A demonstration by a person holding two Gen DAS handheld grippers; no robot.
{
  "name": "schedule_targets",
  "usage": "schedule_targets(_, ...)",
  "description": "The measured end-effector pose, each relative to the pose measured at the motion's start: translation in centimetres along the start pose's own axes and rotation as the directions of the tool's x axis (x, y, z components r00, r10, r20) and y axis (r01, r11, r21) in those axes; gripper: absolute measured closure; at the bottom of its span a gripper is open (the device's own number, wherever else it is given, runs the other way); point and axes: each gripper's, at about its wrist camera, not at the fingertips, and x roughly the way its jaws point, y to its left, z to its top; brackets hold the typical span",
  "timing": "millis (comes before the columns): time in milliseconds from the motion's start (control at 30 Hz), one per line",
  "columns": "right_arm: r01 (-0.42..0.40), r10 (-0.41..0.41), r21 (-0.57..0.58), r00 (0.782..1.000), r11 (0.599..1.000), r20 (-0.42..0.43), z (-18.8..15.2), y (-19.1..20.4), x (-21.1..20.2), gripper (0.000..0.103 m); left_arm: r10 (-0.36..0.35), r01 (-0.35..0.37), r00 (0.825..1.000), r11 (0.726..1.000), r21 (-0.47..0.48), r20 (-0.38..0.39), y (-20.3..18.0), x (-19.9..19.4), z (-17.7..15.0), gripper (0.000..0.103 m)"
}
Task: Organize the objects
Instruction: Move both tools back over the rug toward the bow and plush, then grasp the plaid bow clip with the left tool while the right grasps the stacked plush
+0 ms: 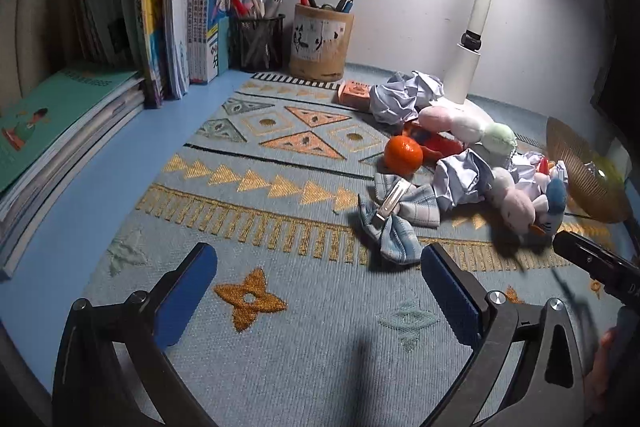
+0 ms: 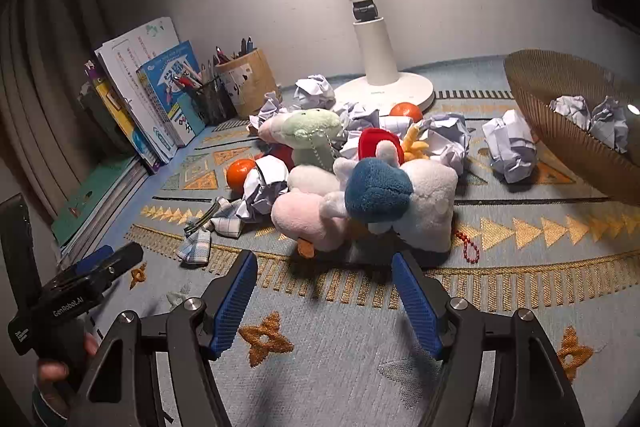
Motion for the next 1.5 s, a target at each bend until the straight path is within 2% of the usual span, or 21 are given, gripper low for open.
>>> schedule_targets(100, -0.002, 0.002, 0.011, 1.000, 1.000, -0.002, 0.1, -0.2, 0.2, 0.035, -0.010, 0.010, 1.000, 1.000, -0.001, -0.014, 0.0, 0.2, 0.0, 0.002)
schedule_targets(200, -0.004, 0.005, 0.016, 0.999, 1.000, -0.053, 0.3, 0.2, 0.9, 0.035, -0.009, 0.009, 1.000, 1.000, 0.004, -0.023, 0.0, 0.3, 0.1, 0.002)
schedule_targets(300, -0.071, 0.075, 0.047, 0.992, 0.996, -0.102, 0.9, 1.2, 1.8, 0.035, 0.013, -0.013, 0.999, 1.000, 0.017, -0.033, -0.4, 0.7, 0.5, 0.002)
schedule_targets(400, -0.049, 0.060, 0.073, 0.988, 0.996, -0.146, 2.6, 1.9, 3.2, 0.035, 0.024, -0.022, 0.997, 0.999, 0.036, -0.074, -1.2, 2.0, 1.2, 0.002)
schedule_targets(467, 0.008, 0.007, 0.087, 0.986, 0.996, -0.166, 3.8, 1.7, 4.6, 0.035, -0.014, 0.020, 0.992, 0.998, 0.055, -0.123, -1.8, 3.3, 2.0, 0.002)
schedule_targets(600, -0.014, 0.042, 0.146, 0.981, 0.989, -0.189, 4.8, 0.5, 6.7, 0.035, -0.116, 0.134, 0.972, 0.988, 0.075, -0.207, -2.9, 6.0, 3.0, 0.003)
schedule_targets(667, -0.020, 0.048, 0.152, 0.981, 0.988, -0.190, 4.8, 0.4, 7.3, 0.035, -0.145, 0.169, 0.959, 0.982, 0.083, -0.243, -3.4, 7.2, 3.3, 0.014)
schedule_targets(700, -0.020, 0.049, 0.148, 0.980, 0.989, -0.194, 4.7, 0.4, 7.6, 0.038, -0.150, 0.180, 0.955, 0.979, 0.095, -0.257, -3.7, 7.7, 3.3, 0.018)
schedule_targets(767, -0.006, 0.026, 0.111, 0.982, 0.994, -0.188, 4.5, 0.9, 7.8, 0.046, -0.137, 0.172, 0.959, 0.977, 0.126, -0.248, -4.2, 8.0, 3.2, 0.020)
schedule_targets(800, 0.001, 0.016, 0.090, 0.982, 0.996, -0.188, 4.4, 1.2, 7.8, 0.055, -0.137, 0.172, 0.961, 0.976, 0.133, -0.241, -4.3, 7.9, 3.2, 0.030)
schedule_targets(867, -0.003, 0.016, 0.072, 0.984, 0.997, -0.179, 4.1, 1.5, 7.7, 0.056, -0.138, 0.173, 0.964, 0.975, 0.143, -0.228, -4.4, 7.7, 3.2, 0.056)
schedule_targets(900, -0.006, 0.017, 0.062, 0.984, 0.998, -0.178, 3.9, 1.6, 7.5, 0.056, -0.148, 0.183, 0.963, 0.973, 0.142, -0.227, -4.4, 7.5, 3.1, 0.077)
schedule_targets(933, -0.014, 0.023, 0.054, 0.983, 0.998, -0.180, 3.6, 1.8, 7.2, 0.056, -0.150, 0.184, 0.963, 0.973, 0.138, -0.226, -4.2, 7.2, 3.1, 0.082)
schedule_targets(1033, -0.056, 0.060, 0.029, 0.978, 0.998, -0.198, 2.3, 2.5, 5.7, 0.056, -0.132, 0.157, 0.970, 0.981, 0.111, -0.206, -3.4, 5.7, 2.3, 0.082)
schedule_targets(1167, -0.091, 0.067, -0.099, 0.972, 0.991, -0.224, -0.8, 4.3, 2.2, 0.056, -0.141, 0.148, 0.974, 0.988, 0.031, -0.178, -1.9, 2.7, 0.8, 0.082)
schedule_targets(1233, -0.067, 0.024, -0.197, 0.977, 0.978, -0.213, -2.2, 4.9, 0.3, 0.056, -0.150, 0.155, 0.974, 0.988, 0.016, -0.168, -1.6, 1.4, 0.0, 0.082)
schedule_targets(1300, 0.010, -0.073, -0.332, 0.981, 0.943, -0.178, -3.5, 5.4, -1.2, 0.056, -0.149, 0.154, 0.974, 0.988, 0.018, -0.169, -1.8, 0.4, -0.8, 0.082)
schedule_targets(1400, 0.143, -0.222, -0.442, 0.966, 0.886, -0.131, -4.7, 4.9, -2.4, 0.056, -0.136, 0.139, 0.977, 0.990, 0.011, -0.166, -2.0, -0.3, -1.6, 0.082)
schedule_targets(1433, 0.148, -0.230, -0.452, 0.964, 0.880, -0.133, -5.0, 4.4, -2.7, 0.056, -0.127, 0.131, 0.978, 0.991, 0.010, -0.163, -2.0, -0.5, -1.8, 0.082)
schedule_targets(1500, 0.124, -0.207, -0.415, 0.965, 0.901, -0.162, -5.3, 3.2, -3.2, 0.055, -0.116, 0.117, 0.981, 0.993, -0.001, -0.159, -1.8, -0.9, -2.2, 0.082)
